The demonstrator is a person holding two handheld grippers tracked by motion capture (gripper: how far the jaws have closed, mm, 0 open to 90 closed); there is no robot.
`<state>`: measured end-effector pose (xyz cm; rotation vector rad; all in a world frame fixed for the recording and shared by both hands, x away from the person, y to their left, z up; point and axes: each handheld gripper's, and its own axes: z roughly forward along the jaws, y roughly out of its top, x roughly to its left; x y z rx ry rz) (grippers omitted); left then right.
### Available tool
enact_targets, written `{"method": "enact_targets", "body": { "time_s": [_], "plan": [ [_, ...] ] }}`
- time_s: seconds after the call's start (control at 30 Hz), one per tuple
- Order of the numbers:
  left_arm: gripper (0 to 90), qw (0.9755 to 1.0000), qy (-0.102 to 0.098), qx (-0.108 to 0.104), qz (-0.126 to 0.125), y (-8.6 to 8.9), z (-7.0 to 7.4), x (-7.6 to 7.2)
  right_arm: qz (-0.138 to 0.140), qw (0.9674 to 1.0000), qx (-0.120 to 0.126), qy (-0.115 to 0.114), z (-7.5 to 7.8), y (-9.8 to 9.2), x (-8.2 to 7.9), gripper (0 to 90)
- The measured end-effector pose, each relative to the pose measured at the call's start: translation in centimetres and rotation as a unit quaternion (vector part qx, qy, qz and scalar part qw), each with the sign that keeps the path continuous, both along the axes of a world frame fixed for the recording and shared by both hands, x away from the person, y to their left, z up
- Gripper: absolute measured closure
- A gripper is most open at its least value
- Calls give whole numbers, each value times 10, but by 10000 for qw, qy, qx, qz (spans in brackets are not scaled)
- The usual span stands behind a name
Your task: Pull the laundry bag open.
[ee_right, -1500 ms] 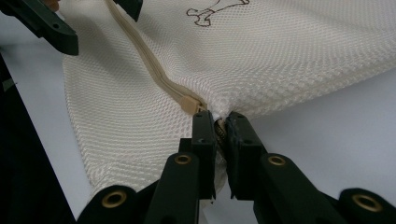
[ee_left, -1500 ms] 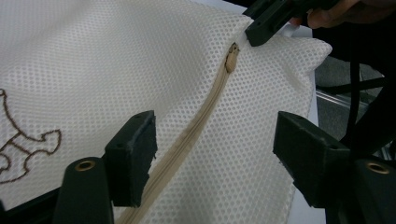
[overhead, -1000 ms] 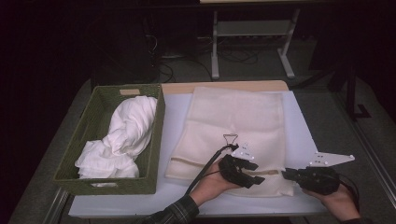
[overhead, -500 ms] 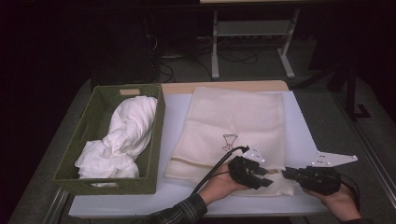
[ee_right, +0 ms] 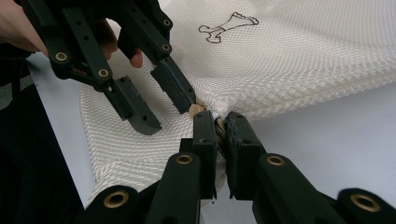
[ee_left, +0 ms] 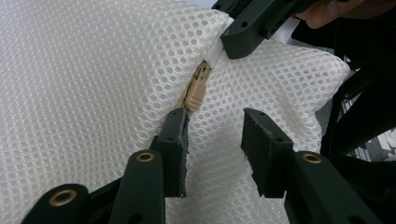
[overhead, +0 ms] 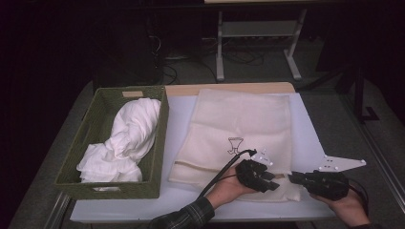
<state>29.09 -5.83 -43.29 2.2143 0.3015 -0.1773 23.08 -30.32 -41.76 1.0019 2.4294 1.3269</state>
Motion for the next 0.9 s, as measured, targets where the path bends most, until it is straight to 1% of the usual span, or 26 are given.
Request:
{"method": "enact_targets", "body": {
  "time_s": [0.07,0.1,0.17,0.23,0.33,0.4,0.47,0.5,0.6,0.63,0.67,0.77,0.9],
  "plan": [
    [631,10000,63,-76,-8,-1,0,1,-14,10000,19,-3,0,0,0,829],
    [632,10000,44,-65,-15,-2,0,1,-12,10000,17,-17,1,0,0,828],
    [660,9999,85,-89,-18,-5,0,2,-12,10000,26,-11,0,0,1,829],
    [671,9999,75,-79,3,-8,0,3,-10,10000,38,-28,0,0,1,829],
    [710,9998,130,-124,22,-10,-1,6,-39,10000,32,-36,0,0,1,830],
    [733,9998,149,-86,70,-10,-1,7,-46,10000,31,-35,0,-1,1,830],
    [751,9997,188,-110,86,-12,0,7,-52,10000,46,-34,0,-1,2,830],
    [763,9998,162,-84,91,-13,0,7,-40,10000,54,-42,0,-1,2,830],
    [799,9997,174,-69,126,-15,1,8,-46,10000,60,-39,0,-1,2,830],
    [815,9998,144,-46,125,-16,2,9,-46,10000,49,-57,1,0,2,830],
    [824,9998,150,-60,141,-17,3,9,-68,9999,50,-55,1,0,1,830],
    [844,9998,67,-7,166,-19,4,8,-101,9999,72,-65,2,-2,2,830],
    [865,9997,163,-42,199,-20,1,11,-121,9999,59,-64,1,-3,2,830]
  ]
}}
